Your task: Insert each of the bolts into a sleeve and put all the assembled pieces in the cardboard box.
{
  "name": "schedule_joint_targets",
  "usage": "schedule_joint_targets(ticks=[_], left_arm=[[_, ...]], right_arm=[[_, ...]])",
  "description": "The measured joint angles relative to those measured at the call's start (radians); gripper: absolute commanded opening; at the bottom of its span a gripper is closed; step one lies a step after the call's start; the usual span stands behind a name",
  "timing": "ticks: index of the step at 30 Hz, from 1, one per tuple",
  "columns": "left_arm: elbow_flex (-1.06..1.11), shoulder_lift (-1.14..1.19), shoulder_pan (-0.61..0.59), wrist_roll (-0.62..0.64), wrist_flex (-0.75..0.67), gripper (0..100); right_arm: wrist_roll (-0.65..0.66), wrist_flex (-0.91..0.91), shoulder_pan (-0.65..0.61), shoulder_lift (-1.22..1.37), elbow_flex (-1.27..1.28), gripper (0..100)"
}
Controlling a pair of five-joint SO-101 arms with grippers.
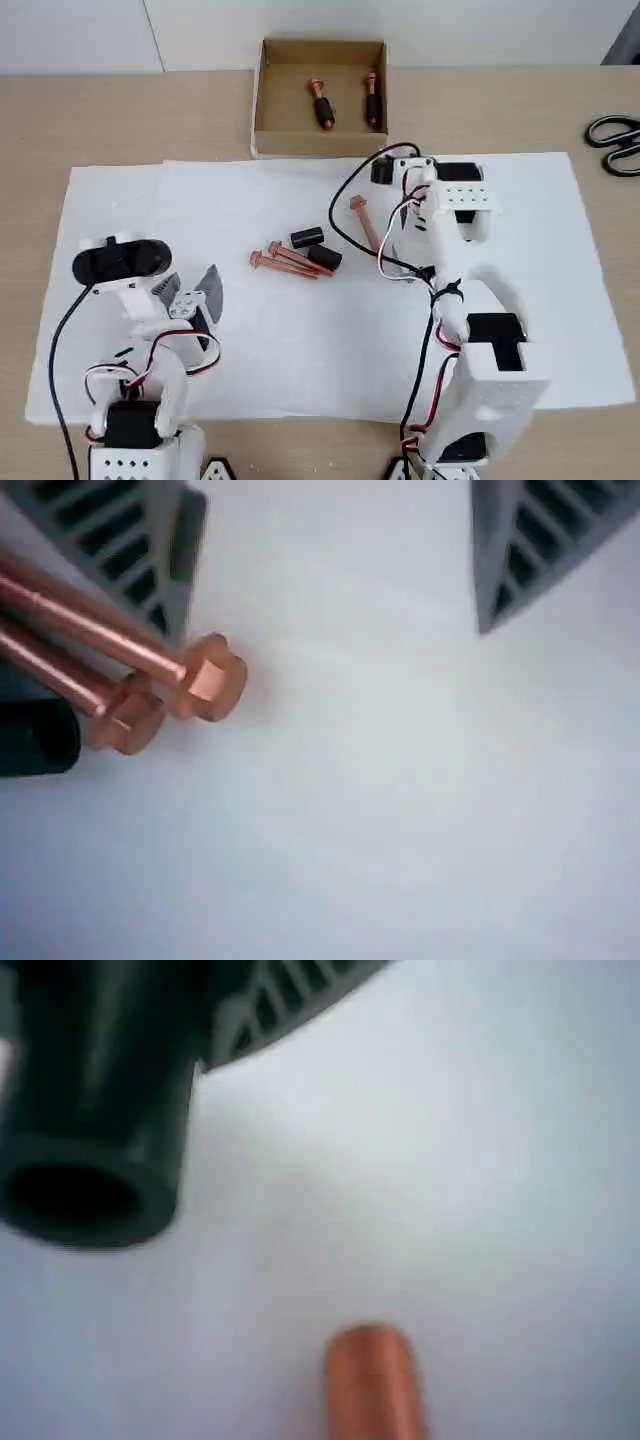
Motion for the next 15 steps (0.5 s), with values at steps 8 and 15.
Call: schedule_joint_targets(ticks=[8,15], left_arm=[[0.0,0.0,0.003,0.0,0.0,18],[0.0,0.0,0.003,0.0,0.0,18]], right_arm=[[-0.014,-0.005,0.002,-0.002,0.0,18.8],[-0.021,-0.005,0.002,-0.003,0.0,19.8]])
